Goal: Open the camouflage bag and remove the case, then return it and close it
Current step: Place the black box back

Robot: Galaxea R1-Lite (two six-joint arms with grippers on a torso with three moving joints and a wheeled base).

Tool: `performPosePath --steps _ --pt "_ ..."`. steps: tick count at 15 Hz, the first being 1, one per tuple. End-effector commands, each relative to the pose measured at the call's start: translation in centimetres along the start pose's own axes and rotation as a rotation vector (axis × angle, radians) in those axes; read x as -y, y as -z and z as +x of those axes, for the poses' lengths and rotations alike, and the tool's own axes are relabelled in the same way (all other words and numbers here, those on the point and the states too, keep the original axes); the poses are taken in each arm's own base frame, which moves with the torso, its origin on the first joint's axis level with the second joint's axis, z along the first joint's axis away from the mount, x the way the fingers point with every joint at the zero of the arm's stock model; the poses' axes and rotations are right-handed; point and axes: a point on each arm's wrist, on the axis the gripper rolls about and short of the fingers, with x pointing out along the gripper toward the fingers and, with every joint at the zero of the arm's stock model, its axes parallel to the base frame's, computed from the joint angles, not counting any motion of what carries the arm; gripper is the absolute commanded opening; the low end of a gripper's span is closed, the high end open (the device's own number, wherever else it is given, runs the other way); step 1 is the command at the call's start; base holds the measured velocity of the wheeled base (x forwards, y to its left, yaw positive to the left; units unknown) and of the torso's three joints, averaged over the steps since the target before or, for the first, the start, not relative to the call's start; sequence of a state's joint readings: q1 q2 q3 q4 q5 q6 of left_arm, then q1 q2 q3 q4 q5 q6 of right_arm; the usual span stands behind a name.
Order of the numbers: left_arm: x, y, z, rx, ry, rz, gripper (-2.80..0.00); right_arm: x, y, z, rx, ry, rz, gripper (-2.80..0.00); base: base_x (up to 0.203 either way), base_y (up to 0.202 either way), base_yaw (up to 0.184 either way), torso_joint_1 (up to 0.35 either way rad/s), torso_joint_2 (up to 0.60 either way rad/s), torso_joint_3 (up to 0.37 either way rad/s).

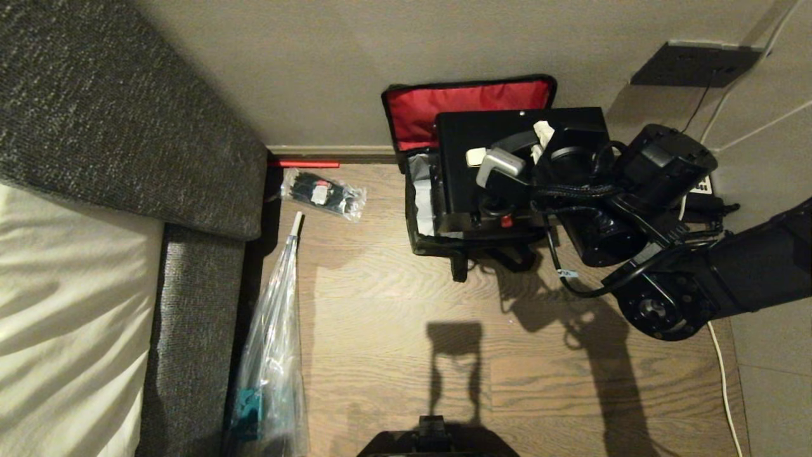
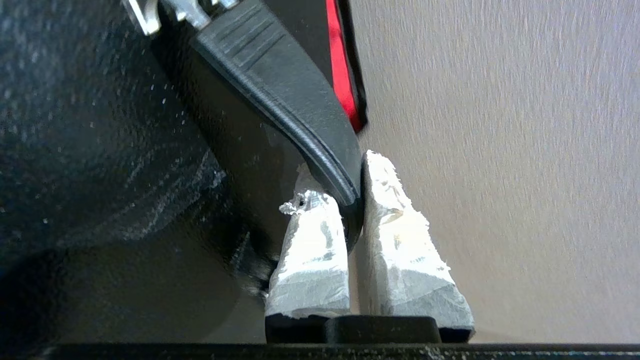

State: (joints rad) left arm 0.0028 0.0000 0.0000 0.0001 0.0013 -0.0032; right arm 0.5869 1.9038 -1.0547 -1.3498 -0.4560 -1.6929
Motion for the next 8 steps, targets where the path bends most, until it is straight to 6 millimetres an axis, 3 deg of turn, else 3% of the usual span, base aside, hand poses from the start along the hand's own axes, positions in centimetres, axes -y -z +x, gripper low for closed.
performPosePath --steps 1,8 --pt "0.0 0.0 0.0 0.000 -0.001 0.000 -2.80 -1.0 -0.9 0.2 0.007 -0.009 -0.006 -2.80 0.000 0.000 0.000 0.000 0.00 0.000" --pt "0.0 0.0 0.0 0.000 -0.001 0.000 -2.80 -2.3 -1.8 1.0 0.009 -0.013 -0.002 -2.80 0.000 0.000 0.000 0.000 0.00 0.000"
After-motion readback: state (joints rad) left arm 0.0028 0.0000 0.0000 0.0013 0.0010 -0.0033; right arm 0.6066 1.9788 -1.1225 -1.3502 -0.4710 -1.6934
